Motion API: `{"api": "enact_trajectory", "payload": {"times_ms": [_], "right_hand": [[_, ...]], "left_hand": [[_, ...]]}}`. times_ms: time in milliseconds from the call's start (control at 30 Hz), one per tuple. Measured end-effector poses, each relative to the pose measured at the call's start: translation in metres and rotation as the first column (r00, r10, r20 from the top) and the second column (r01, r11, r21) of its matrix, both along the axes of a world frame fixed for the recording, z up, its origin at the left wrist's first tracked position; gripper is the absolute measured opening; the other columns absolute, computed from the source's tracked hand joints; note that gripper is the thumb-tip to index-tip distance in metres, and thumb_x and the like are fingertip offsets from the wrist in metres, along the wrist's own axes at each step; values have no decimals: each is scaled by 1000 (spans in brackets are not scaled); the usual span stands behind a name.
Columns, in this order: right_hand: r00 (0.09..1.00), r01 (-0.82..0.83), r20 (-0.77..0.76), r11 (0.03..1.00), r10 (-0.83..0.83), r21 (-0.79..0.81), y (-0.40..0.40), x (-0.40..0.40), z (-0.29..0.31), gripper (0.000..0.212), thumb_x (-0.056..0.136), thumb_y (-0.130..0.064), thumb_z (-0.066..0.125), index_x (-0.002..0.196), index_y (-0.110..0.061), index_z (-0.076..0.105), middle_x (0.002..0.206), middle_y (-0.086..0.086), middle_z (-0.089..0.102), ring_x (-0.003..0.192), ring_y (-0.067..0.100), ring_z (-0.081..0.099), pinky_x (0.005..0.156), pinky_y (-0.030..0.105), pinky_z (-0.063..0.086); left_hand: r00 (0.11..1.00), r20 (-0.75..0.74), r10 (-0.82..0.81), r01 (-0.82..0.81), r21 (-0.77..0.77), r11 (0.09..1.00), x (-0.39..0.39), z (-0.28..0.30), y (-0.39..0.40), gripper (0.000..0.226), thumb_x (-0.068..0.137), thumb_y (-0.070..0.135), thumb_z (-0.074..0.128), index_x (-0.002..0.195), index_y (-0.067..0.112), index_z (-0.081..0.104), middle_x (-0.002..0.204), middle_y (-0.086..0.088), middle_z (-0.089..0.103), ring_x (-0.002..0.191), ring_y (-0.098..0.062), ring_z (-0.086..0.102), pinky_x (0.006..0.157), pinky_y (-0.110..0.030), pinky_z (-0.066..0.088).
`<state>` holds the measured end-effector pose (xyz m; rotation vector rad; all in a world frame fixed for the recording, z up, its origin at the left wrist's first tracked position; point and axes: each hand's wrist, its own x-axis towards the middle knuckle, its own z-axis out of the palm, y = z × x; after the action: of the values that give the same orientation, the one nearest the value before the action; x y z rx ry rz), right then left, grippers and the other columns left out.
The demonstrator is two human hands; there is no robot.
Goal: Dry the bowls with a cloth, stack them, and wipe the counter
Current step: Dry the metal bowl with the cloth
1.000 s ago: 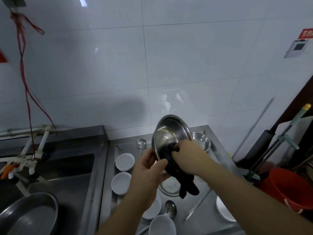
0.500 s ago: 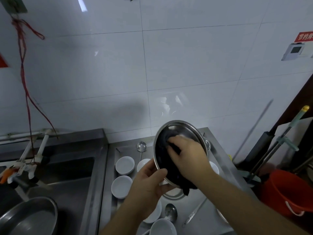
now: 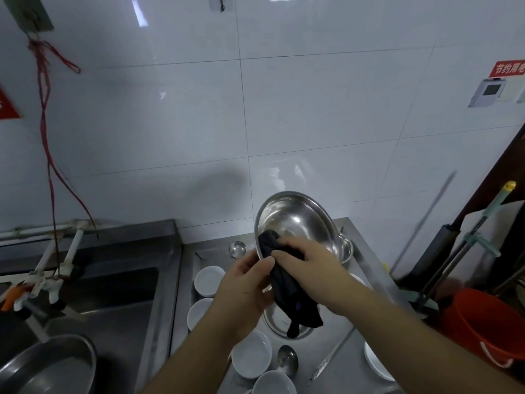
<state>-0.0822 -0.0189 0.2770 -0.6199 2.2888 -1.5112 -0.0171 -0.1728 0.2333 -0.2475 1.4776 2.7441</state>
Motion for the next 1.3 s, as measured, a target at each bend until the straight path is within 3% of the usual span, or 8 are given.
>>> {"api": "enact_trajectory", "payload": {"times_ms": [200,333,400,567,800,967,1133,1300], "right_hand": [[901,109,-425,994,-89,21,-6,-5,-5,22,100,-25,67,121,-27,65,110,-16,66,98,1,61,82,9,45],[742,190,-671,959,0,209,-12,-26,5,29,103,-18,59,131,-16,60,129,4,61,109,24,58,94,33,48],[722,255,-691,911,44,324,-13,-37,12,30,103,-15,54,133,-17,56,134,5,56,107,30,55,91,42,48],[754,399,-646,702,115,591,-7,-50,22,42,94,-7,55,131,-23,47,129,3,49,91,22,36,66,33,31],[841,308,-478,502,253,808,-9,-36,7,29,95,-26,58,123,-19,55,116,9,57,102,33,60,73,38,37],[977,76,-197,722,85,688,2,-35,-10,9,93,-30,53,102,-28,55,85,-6,58,79,16,58,60,29,39],[961,81,248,984,-120,160,14,-28,-15,15,96,-19,57,93,-25,71,85,4,71,66,13,68,51,22,50],[813,297,569,929,-124,-221,14,-21,-21,25,97,-5,54,102,-6,78,104,29,74,86,36,73,74,42,62]], "left_hand": [[997,38,-61,56,113,992,10,-4,12,61,76,28,95,124,-3,72,119,-29,71,102,-37,74,84,-47,62],[996,78,-34,17,203,979,16,-13,24,54,78,18,88,121,-8,70,125,-35,69,111,-46,72,88,-53,62],[997,77,7,-24,228,973,16,-15,28,58,78,16,85,125,-11,66,126,-35,69,116,-47,71,90,-53,61],[993,75,92,-102,146,984,14,-15,23,46,78,16,82,118,-4,74,123,-32,72,112,-42,73,86,-46,63],[996,-8,94,-94,-22,995,8,-7,12,40,88,8,68,128,6,71,127,-24,73,116,-39,72,85,-42,64],[998,-20,66,-67,-83,994,13,-8,16,37,88,5,70,121,20,78,126,-17,75,117,-34,73,86,-41,64],[996,-82,-21,2,-233,972,10,-4,13,44,91,3,71,128,27,74,132,-8,73,121,-31,72,92,-38,62],[981,-151,-119,7,-591,806,6,2,6,62,89,10,79,141,41,62,139,10,69,136,-10,60,112,-38,50]]}}
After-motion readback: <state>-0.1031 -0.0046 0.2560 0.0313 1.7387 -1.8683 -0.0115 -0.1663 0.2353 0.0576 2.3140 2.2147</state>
